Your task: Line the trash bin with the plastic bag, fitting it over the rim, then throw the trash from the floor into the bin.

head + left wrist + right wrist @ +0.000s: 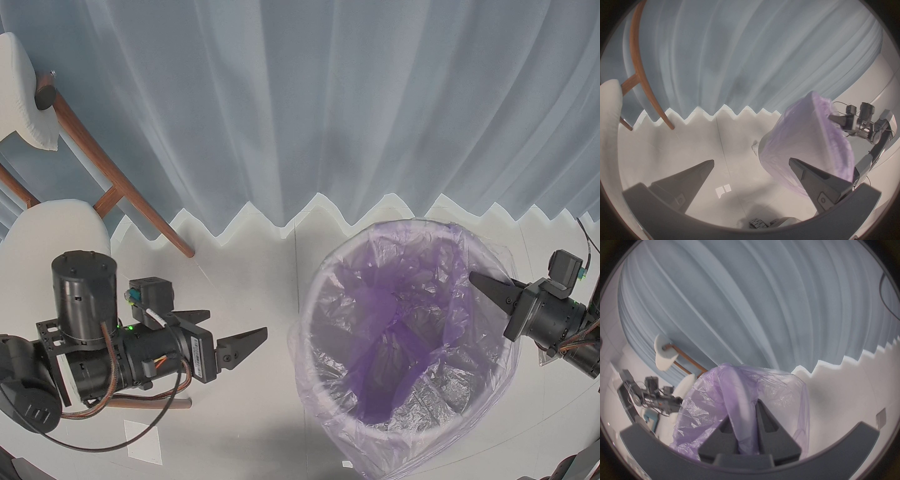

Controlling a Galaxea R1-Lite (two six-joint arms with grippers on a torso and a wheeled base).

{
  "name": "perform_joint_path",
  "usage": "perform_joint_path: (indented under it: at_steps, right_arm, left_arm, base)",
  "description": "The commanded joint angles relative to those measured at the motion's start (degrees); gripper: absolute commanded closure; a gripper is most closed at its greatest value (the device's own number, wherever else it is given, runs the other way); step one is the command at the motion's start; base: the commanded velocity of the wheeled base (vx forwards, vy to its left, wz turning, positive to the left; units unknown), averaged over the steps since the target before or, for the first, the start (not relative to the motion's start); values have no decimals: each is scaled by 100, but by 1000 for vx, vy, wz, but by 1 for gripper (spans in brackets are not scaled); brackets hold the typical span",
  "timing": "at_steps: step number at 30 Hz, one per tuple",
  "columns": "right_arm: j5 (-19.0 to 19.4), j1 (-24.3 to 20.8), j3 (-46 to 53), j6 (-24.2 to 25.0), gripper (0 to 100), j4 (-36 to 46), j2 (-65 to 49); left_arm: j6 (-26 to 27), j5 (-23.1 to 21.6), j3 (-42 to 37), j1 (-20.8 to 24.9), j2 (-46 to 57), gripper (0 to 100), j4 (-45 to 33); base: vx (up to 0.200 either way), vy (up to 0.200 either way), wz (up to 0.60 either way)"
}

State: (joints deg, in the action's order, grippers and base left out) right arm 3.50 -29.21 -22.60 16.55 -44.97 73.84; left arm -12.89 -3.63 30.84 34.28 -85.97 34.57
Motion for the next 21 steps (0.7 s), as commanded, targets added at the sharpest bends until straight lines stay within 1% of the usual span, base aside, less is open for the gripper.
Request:
perform_joint_path:
  at_steps: [1, 2, 4, 6, 7, 8, 9, 10, 11, 13, 17, 20, 21]
  right_arm:
    - [-7, 126, -16, -601, 100, 32, 465]
    - [-7, 135, -25, -697, 100, 23, 509]
    - [-7, 108, -130, -1067, 100, 32, 676]
    - [-7, 91, -192, -1190, 100, 32, 737]
    - [-7, 82, -271, -1374, 100, 32, 825]
    - [-7, 82, -333, -1497, 100, 32, 878]
    - [-7, 82, -333, -1497, 100, 32, 878]
    - [-7, 82, -447, -1699, 100, 32, 975]
    - [-16, 82, -482, -1779, 100, 32, 1010]
    - [-16, 82, -508, -1858, 100, 32, 1071]
    - [-16, 82, -517, -1866, 100, 23, 1106]
    - [-16, 82, -526, -1866, 100, 15, 1089]
    - [-7, 73, -508, -1866, 100, -3, 1045]
  left_arm:
    - [-21, -111, -122, -35, 511, 0, 41]
    - [-21, -138, -87, -27, 493, 0, 50]
    - [23, -437, -52, 96, 423, 0, 41]
    - [32, -542, -61, 255, 353, 0, 50]
    - [23, -577, -34, 474, 177, 0, 67]
    - [23, -586, -8, 562, 54, 0, 120]
    - [23, -586, -8, 562, 54, 0, 120]
    - [23, -577, 97, 668, -219, 0, 252]
    - [14, -568, 168, 747, -377, 0, 287]
    - [5, -472, 317, 861, -640, 0, 243]
    - [5, -32, 519, 984, -1071, 0, 181]
    - [5, 21, 598, 993, -1194, 0, 85]
    - [-3, 117, 739, 993, -1344, 0, -3]
  base:
    - [0, 0, 0]
    - [0, 0, 0]
    - [0, 0, 0]
    - [0, 0, 0]
    - [0, 0, 0]
    - [0, 0, 0]
    - [0, 0, 0]
    - [0, 0, 0]
    - [0, 0, 0]
    - [0, 0, 0]
    - [0, 0, 0]
    - [0, 0, 0]
    - [0, 0, 0]
